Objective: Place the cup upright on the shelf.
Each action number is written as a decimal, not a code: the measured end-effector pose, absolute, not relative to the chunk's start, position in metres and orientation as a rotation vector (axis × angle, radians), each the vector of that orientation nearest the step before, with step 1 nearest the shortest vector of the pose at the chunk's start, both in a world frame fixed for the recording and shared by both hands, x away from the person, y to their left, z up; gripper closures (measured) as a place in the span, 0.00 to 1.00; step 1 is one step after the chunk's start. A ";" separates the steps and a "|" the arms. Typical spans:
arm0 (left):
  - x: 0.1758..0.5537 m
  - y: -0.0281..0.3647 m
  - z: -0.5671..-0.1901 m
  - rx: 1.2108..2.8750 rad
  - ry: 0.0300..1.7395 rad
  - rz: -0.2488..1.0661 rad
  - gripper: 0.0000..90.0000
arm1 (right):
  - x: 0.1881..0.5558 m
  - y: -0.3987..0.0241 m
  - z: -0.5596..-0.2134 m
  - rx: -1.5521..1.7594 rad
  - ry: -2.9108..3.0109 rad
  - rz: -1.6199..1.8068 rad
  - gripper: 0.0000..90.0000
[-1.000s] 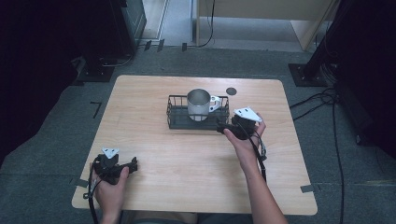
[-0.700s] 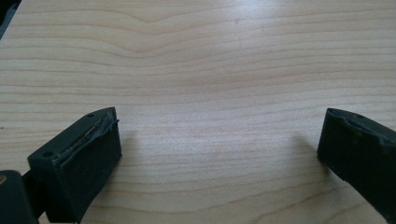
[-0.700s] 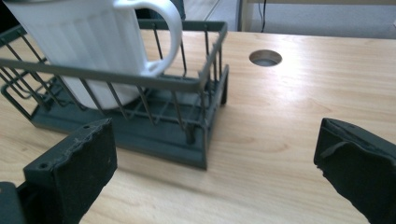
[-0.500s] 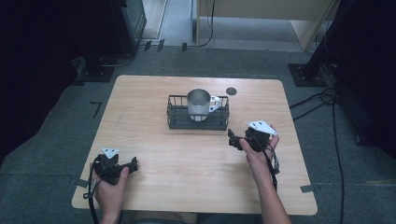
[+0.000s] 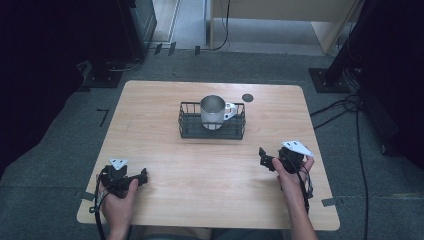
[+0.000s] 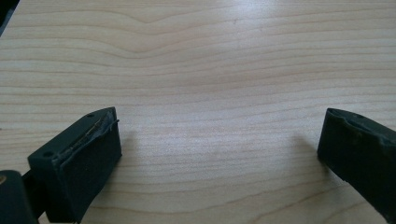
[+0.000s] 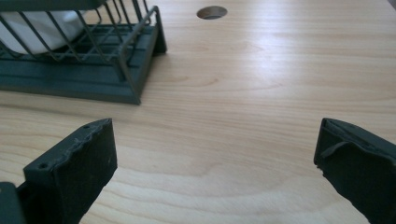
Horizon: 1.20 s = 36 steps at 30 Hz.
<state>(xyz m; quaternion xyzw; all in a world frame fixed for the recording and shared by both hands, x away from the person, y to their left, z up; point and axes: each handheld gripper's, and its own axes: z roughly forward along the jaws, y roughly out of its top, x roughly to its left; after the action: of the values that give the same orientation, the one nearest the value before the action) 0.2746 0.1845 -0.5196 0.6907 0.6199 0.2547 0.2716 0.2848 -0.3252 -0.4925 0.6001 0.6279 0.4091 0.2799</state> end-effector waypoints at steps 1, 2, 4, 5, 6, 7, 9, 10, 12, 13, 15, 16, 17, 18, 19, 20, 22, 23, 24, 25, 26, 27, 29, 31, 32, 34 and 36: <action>0.275 0.184 -0.520 1.860 1.669 0.686 0.00 | 0.283 -0.328 -0.494 1.614 1.680 1.093 0.00; 0.275 0.185 -0.520 1.860 1.669 0.686 0.00 | 0.281 -0.330 -0.495 1.617 1.679 1.087 0.00; 0.275 0.185 -0.520 1.860 1.669 0.686 0.00 | 0.278 -0.335 -0.497 1.629 1.677 1.081 0.00; 0.275 0.184 -0.520 1.859 1.670 0.687 0.00 | 0.276 -0.337 -0.498 1.631 1.675 1.079 0.00; 0.275 0.185 -0.520 1.860 1.669 0.687 0.00 | 0.274 -0.340 -0.500 1.633 1.675 1.073 0.00; 0.275 0.185 -0.520 1.860 1.669 0.686 0.00 | 0.272 -0.342 -0.501 1.639 1.674 1.068 0.00; 0.275 0.184 -0.520 1.859 1.669 0.687 0.00 | 0.269 -0.348 -0.504 1.653 1.671 1.060 0.00; 0.275 0.185 -0.520 1.861 1.669 0.685 0.00 | 0.267 -0.351 -0.506 1.655 1.669 1.052 0.00; 0.275 0.185 -0.520 1.861 1.669 0.685 0.00 | 0.262 -0.357 -0.511 1.667 1.666 1.037 0.00; 0.275 0.184 -0.520 1.860 1.669 0.686 0.00 | 0.259 -0.360 -0.513 1.672 1.665 1.024 0.00; 0.275 0.185 -0.520 1.861 1.669 0.686 0.00 | 0.253 -0.365 -0.518 1.681 1.665 0.998 0.00; 0.275 0.184 -0.520 1.860 1.670 0.686 0.00 | 0.251 -0.368 -0.520 1.691 1.662 0.997 0.00; 0.275 0.185 -0.520 1.861 1.669 0.686 0.00 | 0.248 -0.372 -0.520 1.698 1.656 0.998 0.00; 0.275 0.184 -0.520 1.860 1.670 0.686 0.00 | 0.245 -0.374 -0.520 1.704 1.650 0.995 0.00; 0.275 0.185 -0.520 1.861 1.669 0.686 0.00 | 0.242 -0.377 -0.521 1.703 1.649 0.993 0.00; 0.275 0.185 -0.520 1.861 1.669 0.685 0.00 | 0.240 -0.380 -0.521 1.697 1.652 0.989 0.00; 0.275 0.185 -0.520 1.861 1.669 0.686 0.00 | 0.235 -0.386 -0.522 1.704 1.648 0.974 0.00; 0.275 0.184 -0.520 1.860 1.669 0.686 0.00 | 0.233 -0.390 -0.522 1.710 1.642 0.971 0.00; 0.275 0.185 -0.520 1.860 1.669 0.686 0.00 | 0.231 -0.393 -0.522 1.716 1.635 0.971 0.00; 0.275 0.184 -0.520 1.860 1.670 0.686 0.00 | 0.229 -0.397 -0.522 1.714 1.632 0.967 0.00; 0.275 0.184 -0.520 1.860 1.669 0.685 0.00 | 0.226 -0.400 -0.522 1.719 1.627 0.963 0.00; 0.275 0.185 -0.520 1.860 1.669 0.686 0.00 | 0.224 -0.403 -0.522 1.719 1.627 0.958 0.00; 0.275 0.184 -0.520 1.860 1.669 0.686 0.00 | 0.219 -0.409 -0.524 1.728 1.627 0.947 0.00; 0.275 0.185 -0.520 1.861 1.669 0.685 0.00 | 0.215 -0.414 -0.525 1.744 1.624 0.949 0.00; 0.275 0.184 -0.520 1.860 1.669 0.686 0.00 | 0.213 -0.417 -0.525 1.740 1.625 0.946 0.00; 0.275 0.185 -0.520 1.860 1.669 0.685 0.00 | 0.210 -0.421 -0.526 1.749 1.635 0.927 0.00; 0.275 0.184 -0.520 1.860 1.669 0.686 0.00 | 0.206 -0.424 -0.526 1.761 1.650 0.906 0.00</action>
<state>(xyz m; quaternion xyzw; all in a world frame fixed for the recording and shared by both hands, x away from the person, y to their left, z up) 0.2745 0.1845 -0.5196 0.6907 0.6200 0.2547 0.2716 0.2064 -0.4238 -0.5264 0.6561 0.6150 0.3376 0.2782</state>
